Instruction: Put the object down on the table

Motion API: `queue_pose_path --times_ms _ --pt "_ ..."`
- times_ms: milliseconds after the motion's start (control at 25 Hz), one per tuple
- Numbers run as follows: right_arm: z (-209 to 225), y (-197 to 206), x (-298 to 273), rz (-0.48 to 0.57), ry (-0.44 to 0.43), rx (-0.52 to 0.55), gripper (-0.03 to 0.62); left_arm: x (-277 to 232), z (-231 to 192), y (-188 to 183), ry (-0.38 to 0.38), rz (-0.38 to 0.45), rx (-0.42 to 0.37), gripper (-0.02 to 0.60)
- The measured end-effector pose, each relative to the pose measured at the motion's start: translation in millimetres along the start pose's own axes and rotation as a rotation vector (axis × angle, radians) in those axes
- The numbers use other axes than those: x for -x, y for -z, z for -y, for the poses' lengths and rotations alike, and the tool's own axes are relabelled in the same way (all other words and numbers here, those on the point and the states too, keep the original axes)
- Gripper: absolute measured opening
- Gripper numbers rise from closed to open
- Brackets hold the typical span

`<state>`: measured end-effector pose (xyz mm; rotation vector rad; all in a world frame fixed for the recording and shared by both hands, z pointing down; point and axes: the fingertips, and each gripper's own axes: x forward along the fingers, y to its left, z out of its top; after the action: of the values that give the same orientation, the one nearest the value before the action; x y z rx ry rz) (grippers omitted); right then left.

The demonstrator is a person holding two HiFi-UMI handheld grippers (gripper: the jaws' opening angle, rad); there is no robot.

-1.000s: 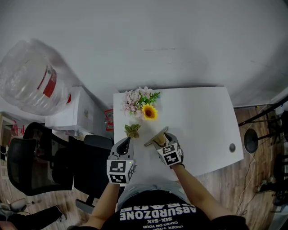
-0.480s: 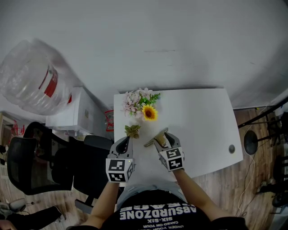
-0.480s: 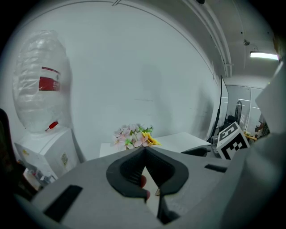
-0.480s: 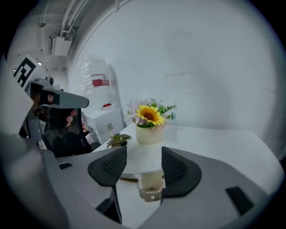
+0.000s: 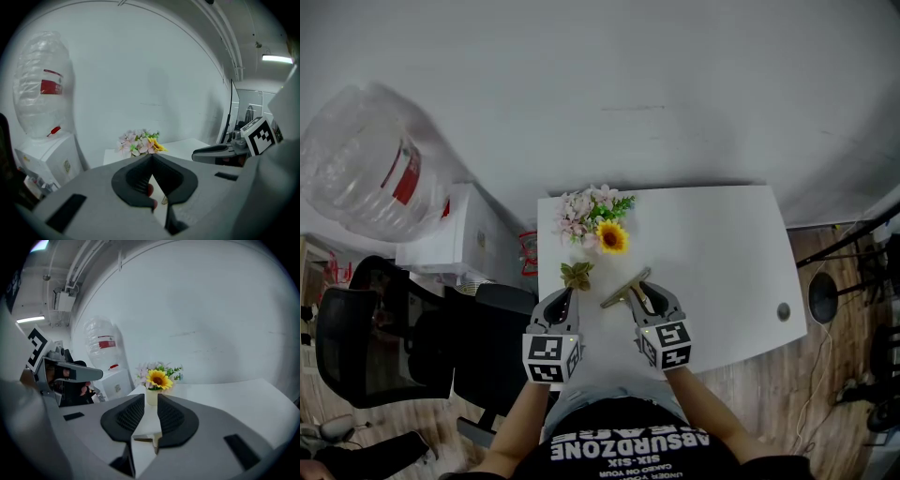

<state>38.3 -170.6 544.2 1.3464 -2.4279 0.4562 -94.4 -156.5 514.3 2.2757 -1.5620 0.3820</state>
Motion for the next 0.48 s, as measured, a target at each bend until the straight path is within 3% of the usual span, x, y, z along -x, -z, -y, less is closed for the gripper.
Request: queue_pose_path --times_ms 240,480 --pt "-7 -8 10 0.031 -0.006 -0.011 0.011 0 7 2 0.015 -0.001 -0.003 0.003" --pt "-18 -8 14 0.03 -0.044 0.008 -0.003 0 17 5 0.035 -0.006 -0.008 0.003"
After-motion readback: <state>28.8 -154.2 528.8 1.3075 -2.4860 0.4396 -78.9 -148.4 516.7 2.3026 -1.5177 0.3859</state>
